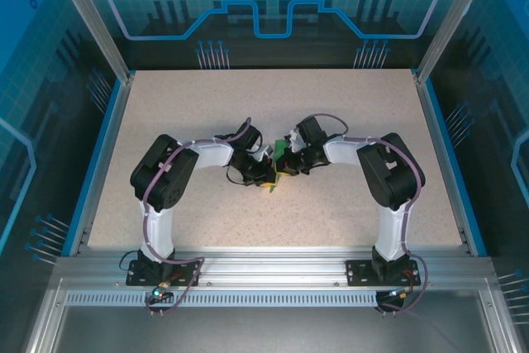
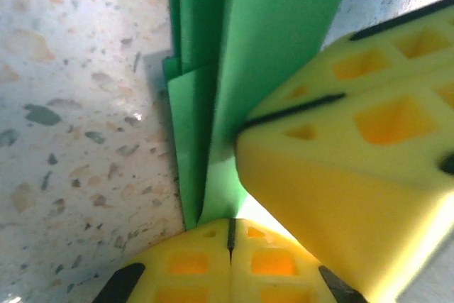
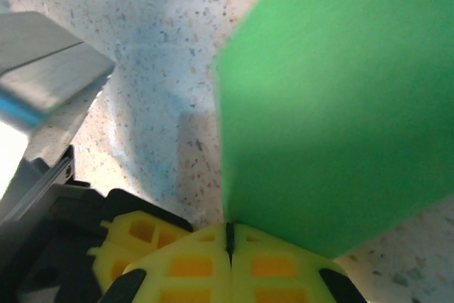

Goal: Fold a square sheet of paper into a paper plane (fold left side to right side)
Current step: Fold the wing for the fifth time at the center of the table.

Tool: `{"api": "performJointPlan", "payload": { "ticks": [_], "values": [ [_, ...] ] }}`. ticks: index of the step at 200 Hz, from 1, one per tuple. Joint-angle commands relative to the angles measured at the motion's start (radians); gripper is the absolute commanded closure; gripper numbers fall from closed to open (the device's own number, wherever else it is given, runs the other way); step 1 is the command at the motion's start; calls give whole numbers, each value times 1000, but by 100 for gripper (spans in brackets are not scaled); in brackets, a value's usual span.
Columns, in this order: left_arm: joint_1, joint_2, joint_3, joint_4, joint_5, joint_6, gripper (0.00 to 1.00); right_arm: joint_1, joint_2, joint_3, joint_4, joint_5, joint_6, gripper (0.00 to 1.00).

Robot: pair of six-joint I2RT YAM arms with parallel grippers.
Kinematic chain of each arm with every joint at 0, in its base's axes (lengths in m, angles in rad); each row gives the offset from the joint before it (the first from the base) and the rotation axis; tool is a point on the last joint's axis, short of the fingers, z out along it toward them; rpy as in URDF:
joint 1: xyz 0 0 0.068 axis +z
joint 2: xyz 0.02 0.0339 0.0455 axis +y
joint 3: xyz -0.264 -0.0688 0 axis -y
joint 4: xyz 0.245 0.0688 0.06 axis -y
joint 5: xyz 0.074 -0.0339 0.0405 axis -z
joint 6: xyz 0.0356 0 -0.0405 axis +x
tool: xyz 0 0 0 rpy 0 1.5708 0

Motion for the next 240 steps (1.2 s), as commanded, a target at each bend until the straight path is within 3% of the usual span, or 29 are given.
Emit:
{"api": "performJointPlan", "payload": {
  "ticks": [1, 145, 198, 240],
  "values": [
    [-7, 20, -13, -54, -36, 22, 98, 11, 43, 17, -57, 36, -23, 100],
    [-8, 29, -10, -59, -32, 25, 98, -150, 99, 184, -156, 83, -131, 100],
    [-9, 7, -22, -34, -26, 27, 97, -126, -38, 121, -132, 52, -129, 100],
    [-8, -21, -32, -7, -26, 20, 94, -40, -61, 43, -60, 4, -56, 99]
  ]
}}
